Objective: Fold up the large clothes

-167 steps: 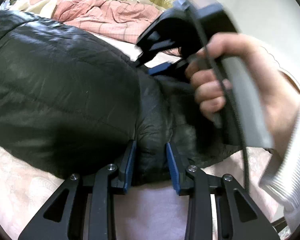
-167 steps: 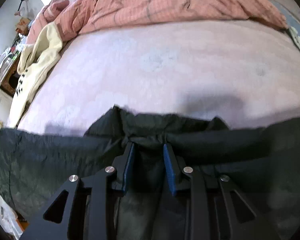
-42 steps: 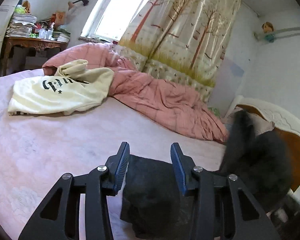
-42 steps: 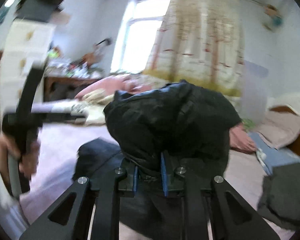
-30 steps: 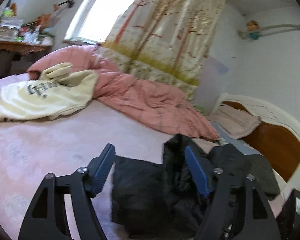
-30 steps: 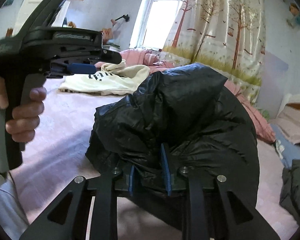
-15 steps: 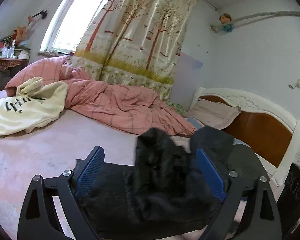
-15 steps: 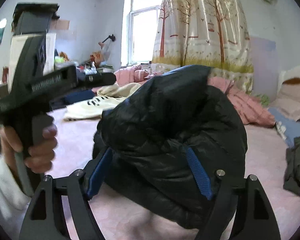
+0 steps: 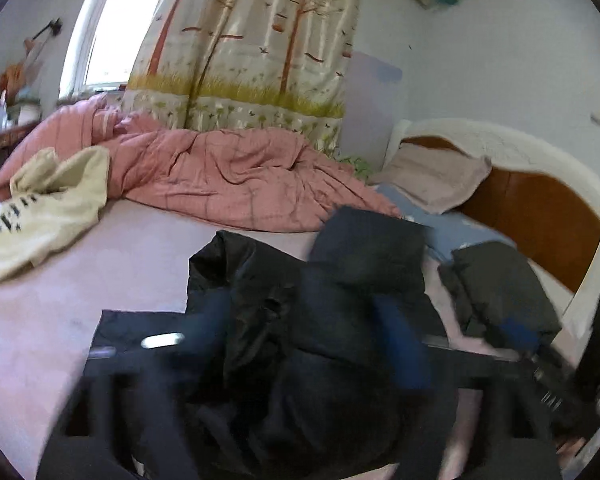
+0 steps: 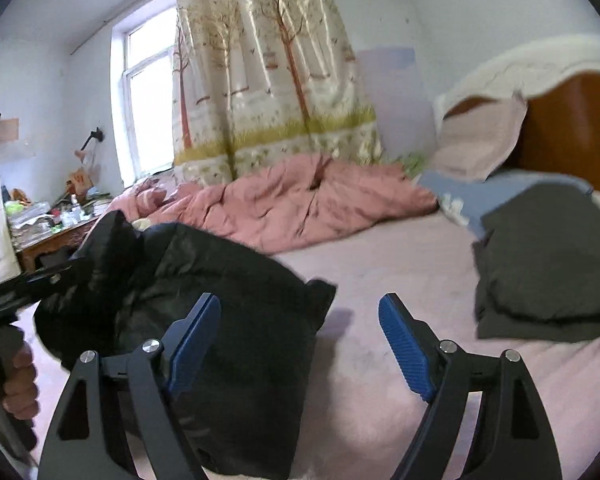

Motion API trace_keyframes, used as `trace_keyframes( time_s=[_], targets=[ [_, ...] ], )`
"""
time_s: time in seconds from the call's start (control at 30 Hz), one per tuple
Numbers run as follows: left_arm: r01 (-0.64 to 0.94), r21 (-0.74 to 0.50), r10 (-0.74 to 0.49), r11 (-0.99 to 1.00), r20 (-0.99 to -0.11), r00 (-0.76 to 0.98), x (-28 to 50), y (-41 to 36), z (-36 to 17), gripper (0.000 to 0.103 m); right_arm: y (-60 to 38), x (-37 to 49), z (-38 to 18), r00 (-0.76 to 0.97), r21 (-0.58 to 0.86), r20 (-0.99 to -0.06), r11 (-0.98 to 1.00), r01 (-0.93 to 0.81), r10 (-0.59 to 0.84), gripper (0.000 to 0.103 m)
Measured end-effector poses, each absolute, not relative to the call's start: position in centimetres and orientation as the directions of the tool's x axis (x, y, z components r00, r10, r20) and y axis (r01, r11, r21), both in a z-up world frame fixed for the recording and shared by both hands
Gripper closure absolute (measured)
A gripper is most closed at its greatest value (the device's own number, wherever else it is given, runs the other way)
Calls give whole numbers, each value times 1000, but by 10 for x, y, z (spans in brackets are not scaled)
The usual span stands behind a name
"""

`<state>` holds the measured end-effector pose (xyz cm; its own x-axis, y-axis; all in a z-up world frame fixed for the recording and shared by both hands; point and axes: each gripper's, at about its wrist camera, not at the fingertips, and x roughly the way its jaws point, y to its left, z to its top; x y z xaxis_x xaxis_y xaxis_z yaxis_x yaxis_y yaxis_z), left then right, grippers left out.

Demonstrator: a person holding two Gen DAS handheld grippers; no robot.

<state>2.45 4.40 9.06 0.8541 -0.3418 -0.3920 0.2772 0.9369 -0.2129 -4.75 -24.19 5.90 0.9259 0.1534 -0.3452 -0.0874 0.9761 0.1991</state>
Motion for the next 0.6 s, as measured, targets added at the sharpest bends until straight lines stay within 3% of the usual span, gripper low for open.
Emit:
trace_keyframes(
  time_s=[0.03, 0.1, 0.17, 0.33, 0.5, 0.6],
  targets=[
    [263, -198, -322, 944, -393, 861, 23, 47, 91, 88, -239, -44, 59, 920, 193, -353, 975, -107, 171, 21],
    [211, -135, -247, 968, -387, 889, 17, 55, 93, 94, -230, -41, 55, 903, 182, -365, 969, -168, 226, 21],
    [150, -115, -184, 982, -393, 901, 12, 65, 93, 94, -218, -40, 50, 887, 184, -371, 958, -219, 275, 21],
    [-9, -47, -18, 999, -543, 839, 28, 90, 58, 95, -187, -20, 32, 844, 198, -434, 947, -252, 316, 23],
    [-77, 2, 58, 997, -676, 734, 55, 95, 11, 94, -167, -14, 17, 805, 203, -479, 936, -286, 350, 23],
    [-95, -6, 65, 996, -687, 724, 58, 97, -1, 91, -160, -14, 18, 809, 176, -475, 938, -299, 347, 23]
  ],
)
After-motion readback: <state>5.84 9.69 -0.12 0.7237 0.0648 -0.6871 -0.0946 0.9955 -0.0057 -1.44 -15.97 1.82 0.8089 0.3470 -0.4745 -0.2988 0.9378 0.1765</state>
